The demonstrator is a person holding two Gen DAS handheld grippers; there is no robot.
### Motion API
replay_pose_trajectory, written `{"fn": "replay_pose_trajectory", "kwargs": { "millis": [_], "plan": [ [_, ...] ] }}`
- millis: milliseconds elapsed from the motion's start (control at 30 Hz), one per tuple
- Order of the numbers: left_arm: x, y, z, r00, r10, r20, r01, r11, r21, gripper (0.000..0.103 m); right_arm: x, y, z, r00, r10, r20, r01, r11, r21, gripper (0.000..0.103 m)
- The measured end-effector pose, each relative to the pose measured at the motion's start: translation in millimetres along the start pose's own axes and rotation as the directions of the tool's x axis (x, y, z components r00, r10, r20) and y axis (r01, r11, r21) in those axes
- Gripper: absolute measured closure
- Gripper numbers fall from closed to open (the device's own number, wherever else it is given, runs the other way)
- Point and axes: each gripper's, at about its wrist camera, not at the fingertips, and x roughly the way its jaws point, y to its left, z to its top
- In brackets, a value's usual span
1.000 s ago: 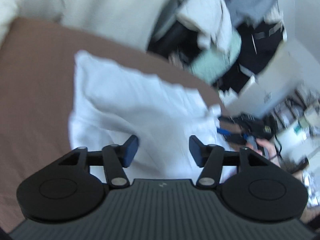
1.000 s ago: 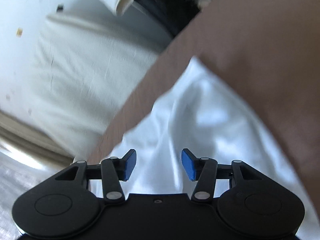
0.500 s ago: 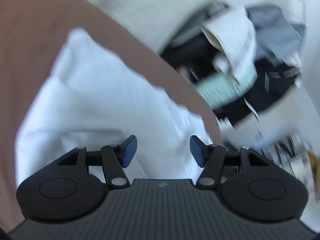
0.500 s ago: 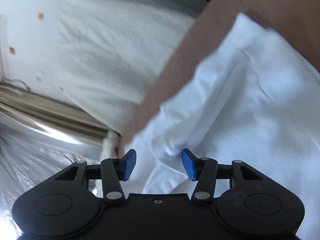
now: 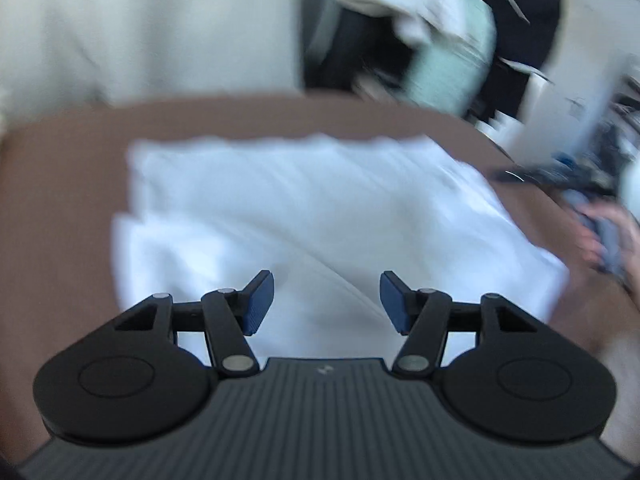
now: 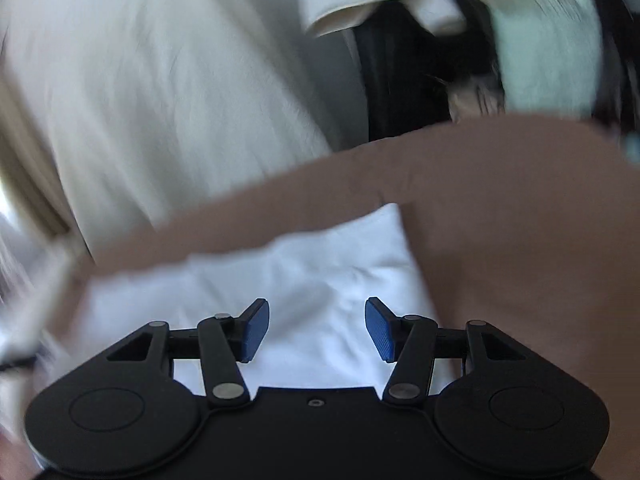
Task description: Fold clothes
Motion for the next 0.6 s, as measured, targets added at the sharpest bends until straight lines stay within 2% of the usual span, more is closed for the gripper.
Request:
{"fn": "replay_pose_trajectory", "kwargs": {
  "millis": [33, 100, 133, 200, 267, 333, 367, 467, 533, 600],
  "plan": [
    [6.3, -2.5, -3.8, 0.997, -0.068, -0.043, 0.066, 0.997, -0.04, 0.045, 0.8, 5.7, -0.8, 0.999, -0.032, -0.019, 0.031, 0.998, -0.059, 0.044],
    [18.9, -14.7, -7.2, 0.99, -0.114, -0.086, 0.109, 0.992, -0.057, 0.045, 7.7, 12.7, -3.1, 0.997, 0.013, -0.079, -0.02, 0.996, -0.091, 0.044],
    [25.8, -22.5, -7.4, 0.99, -0.104, -0.101, 0.101, 0.994, -0.034, 0.045, 12.7, 18.6, -4.9, 0.993, 0.041, -0.109, -0.053, 0.993, -0.105, 0.044],
    [39.1, -26.7, -4.3, 0.993, -0.037, -0.109, 0.035, 0.999, -0.022, 0.045, 21.5, 34.2, -10.4, 0.981, 0.091, -0.172, -0.118, 0.981, -0.156, 0.044],
    [52.5, -30.6, -1.1, 0.993, 0.03, -0.117, -0.032, 0.999, -0.011, 0.046, 28.5, 58.6, -20.8, 0.962, 0.131, -0.239, -0.193, 0.946, -0.259, 0.044],
    [57.1, -23.6, 10.2, 0.999, 0.032, -0.042, -0.035, 0.997, -0.074, 0.045, 35.7, 80.6, -31.9, 0.952, 0.141, -0.272, -0.238, 0.9, -0.365, 0.044],
    [56.6, -20.0, 17.5, 0.999, 0.043, 0.003, -0.043, 0.993, -0.109, 0.045, 38.8, 87.0, -33.5, 0.955, 0.128, -0.266, -0.226, 0.896, -0.383, 0.044],
    [46.4, -6.8, 39.1, 0.98, 0.126, 0.152, -0.095, 0.976, -0.197, 0.045, 43.4, 97.2, -32.3, 0.973, 0.09, -0.214, -0.169, 0.907, -0.385, 0.044],
    [37.9, 5.2, 52.8, 0.96, 0.182, 0.214, -0.118, 0.953, -0.28, 0.045, 35.5, 91.1, -26.0, 0.987, 0.1, -0.128, -0.14, 0.923, -0.359, 0.043],
    [22.7, 19.4, 54.1, 0.944, 0.199, 0.264, -0.105, 0.937, -0.334, 0.04, 30.1, 71.3, -16.9, 0.997, 0.052, -0.059, -0.067, 0.957, -0.283, 0.043]
  ]
}}
